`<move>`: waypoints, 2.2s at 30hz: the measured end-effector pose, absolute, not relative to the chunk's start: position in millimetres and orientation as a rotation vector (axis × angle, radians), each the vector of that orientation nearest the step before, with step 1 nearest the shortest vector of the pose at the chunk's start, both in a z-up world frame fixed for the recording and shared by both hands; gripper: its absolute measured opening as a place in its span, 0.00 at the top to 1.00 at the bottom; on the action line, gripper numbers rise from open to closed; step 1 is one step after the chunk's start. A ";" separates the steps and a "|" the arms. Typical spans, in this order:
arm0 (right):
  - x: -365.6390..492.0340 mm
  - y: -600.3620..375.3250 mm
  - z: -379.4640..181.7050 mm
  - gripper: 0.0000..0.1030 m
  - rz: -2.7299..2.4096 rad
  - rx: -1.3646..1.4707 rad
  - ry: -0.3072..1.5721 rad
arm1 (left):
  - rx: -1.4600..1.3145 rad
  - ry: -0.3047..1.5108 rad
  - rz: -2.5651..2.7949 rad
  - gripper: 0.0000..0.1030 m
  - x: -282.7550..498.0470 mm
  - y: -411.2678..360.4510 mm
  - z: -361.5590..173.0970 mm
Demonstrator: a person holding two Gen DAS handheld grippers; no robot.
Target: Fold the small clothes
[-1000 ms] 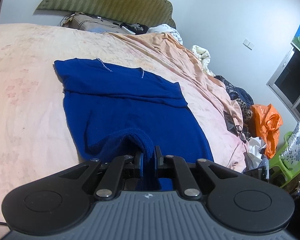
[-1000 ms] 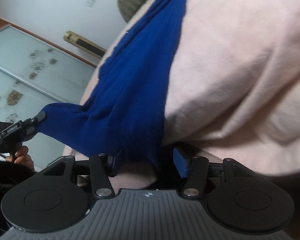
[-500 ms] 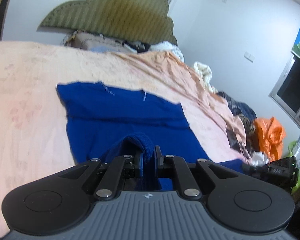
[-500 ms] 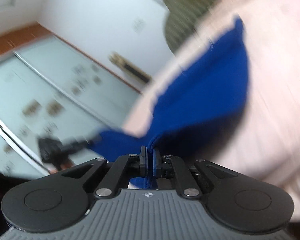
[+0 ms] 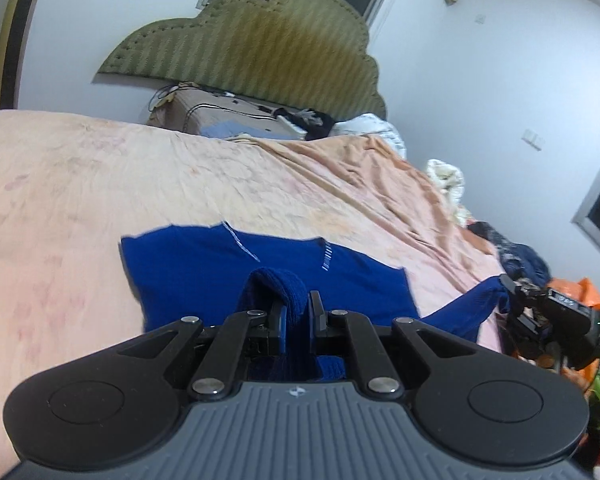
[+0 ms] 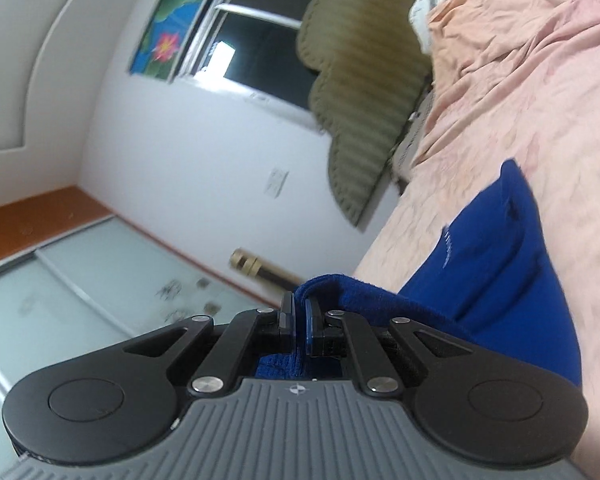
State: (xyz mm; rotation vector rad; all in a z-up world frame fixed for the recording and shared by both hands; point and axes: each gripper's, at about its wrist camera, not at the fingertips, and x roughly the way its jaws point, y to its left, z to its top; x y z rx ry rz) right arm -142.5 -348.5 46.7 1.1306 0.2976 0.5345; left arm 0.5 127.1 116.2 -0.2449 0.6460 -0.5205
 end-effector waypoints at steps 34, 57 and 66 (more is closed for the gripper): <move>44.7 -326.3 20.8 0.23 0.293 0.732 0.542 | -0.233 0.804 -0.304 0.25 150.3 147.5 48.2; 131.2 -334.1 -19.7 0.09 0.338 1.082 0.597 | -0.564 0.839 -0.395 0.26 207.8 140.5 24.5; 59.0 -334.8 8.7 0.08 0.224 0.722 0.578 | -0.452 0.876 -0.429 0.25 119.3 183.3 10.7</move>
